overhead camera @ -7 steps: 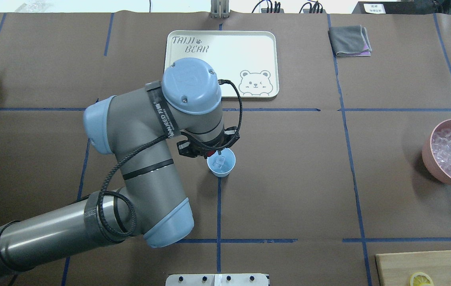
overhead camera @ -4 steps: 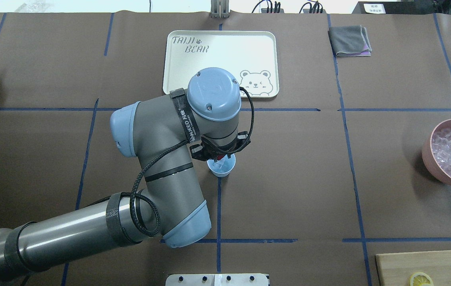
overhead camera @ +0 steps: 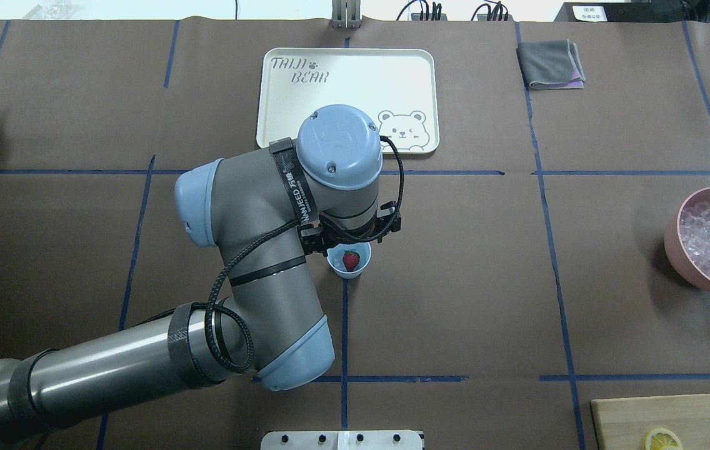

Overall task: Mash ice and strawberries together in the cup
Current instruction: 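Lower the left gripper into the cup and release the strawberry, then withdraw the left gripper away from the cup toward its side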

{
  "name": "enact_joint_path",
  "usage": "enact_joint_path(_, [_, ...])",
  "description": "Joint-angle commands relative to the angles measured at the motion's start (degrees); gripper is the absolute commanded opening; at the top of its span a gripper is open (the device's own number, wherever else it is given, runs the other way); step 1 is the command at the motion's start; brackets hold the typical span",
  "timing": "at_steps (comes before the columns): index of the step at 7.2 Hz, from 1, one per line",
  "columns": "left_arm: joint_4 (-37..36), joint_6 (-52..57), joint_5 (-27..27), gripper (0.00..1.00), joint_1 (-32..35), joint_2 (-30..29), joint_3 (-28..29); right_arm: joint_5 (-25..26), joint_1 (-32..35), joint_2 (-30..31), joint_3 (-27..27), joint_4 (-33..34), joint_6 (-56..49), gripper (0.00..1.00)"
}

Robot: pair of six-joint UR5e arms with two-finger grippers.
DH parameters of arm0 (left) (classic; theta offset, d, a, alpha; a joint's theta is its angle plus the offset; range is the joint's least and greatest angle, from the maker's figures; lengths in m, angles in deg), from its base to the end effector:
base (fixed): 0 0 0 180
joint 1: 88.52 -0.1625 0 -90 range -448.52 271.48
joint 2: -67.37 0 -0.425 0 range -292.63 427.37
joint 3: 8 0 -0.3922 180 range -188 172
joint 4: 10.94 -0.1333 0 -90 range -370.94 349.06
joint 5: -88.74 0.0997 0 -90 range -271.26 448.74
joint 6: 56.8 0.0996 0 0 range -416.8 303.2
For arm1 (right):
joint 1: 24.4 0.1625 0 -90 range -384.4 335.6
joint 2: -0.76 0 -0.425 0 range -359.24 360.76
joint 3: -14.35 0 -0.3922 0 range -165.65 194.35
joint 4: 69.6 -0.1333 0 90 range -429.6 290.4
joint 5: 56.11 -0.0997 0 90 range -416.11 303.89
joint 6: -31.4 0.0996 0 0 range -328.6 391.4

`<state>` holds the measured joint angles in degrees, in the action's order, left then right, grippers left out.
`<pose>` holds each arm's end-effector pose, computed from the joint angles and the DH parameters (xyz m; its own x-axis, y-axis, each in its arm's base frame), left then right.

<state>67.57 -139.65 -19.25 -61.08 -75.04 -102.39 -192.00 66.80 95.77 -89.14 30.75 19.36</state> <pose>0.5642 -0.4085 0.0893 0.6496 -0.2039 -0.7324 0.1638 0.9783 -0.1270 0.0712 -0.4468 0.6006 0.6845 -0.1713 0.7086 0.1246 0.9852 0.1178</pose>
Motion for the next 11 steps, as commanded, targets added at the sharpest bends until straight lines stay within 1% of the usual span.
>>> enact_joint_path(1, [-1.8, 9.3, -0.4, 0.99, 2.4, 7.4, -7.5, 2.1, 1.9, 0.9, -0.3, -0.1, -0.6, 0.99])
enact_joint_path(2, [-1.8, 16.1, -3.7, 0.99, 6.1, 15.2, -13.7, 2.5, 1.9, 3.1, -0.5, -2.4, -0.5, 1.0])
enact_joint_path(3, [-1.8, 23.5, -7.5, 0.99, 10.9, 20.5, -17.2, 2.6, 1.9, 5.3, -0.3, -5.5, 0.2, 0.99])
enact_joint_path(4, [-1.8, 33.9, -10.3, 0.99, 16.6, 25.3, -19.1, 2.5, 1.9, 6.0, -0.3, -5.9, 1.2, 0.99])
enact_joint_path(5, [-1.6, 39.2, -11.1, 0.99, 20.5, 30.3, -20.4, 2.5, 1.8, 6.1, 0.0, -5.9, 1.7, 1.0])
enact_joint_path(6, [-0.7, 45.5, -11.5, 0.99, 25.9, 35.6, -20.6, 2.5, 1.8, 6.1, 0.0, -5.9, 1.7, 1.0])
enact_joint_path(7, [0.9, 52.5, -12.3, 0.99, 30.6, 42.1, -21.0, 2.5, 1.7, 6.1, 0.0, -5.9, 1.7, 1.0])
enact_joint_path(8, [3.2, 58.5, -15.4, 1.0, 34.7, 47.4, -20.7, 2.4, 1.7, 6.1, 0.1, -6.0, 1.7, 0.99])
enact_joint_path(9, [5.8, 58.8, -17.3, 1.0, 35.1, 51.8, -20.5, 2.4, 1.7, 6.1, 0.1, -6.0, 1.7, 1.0])
enact_joint_path(10, [13.3, 58.9, -17.4, 1.0, 35.1, 56.2, -19.0, 2.4, 1.7, 6.1, 0.1, -6.0, 1.7, 0.99])
enact_joint_path(11, [21.5, 58.7, -17.5, 1.0, 35.0, 57.6, -13.9, 2.4, 1.7, 6.1, 0.1, -6.0, 1.7, 0.99])
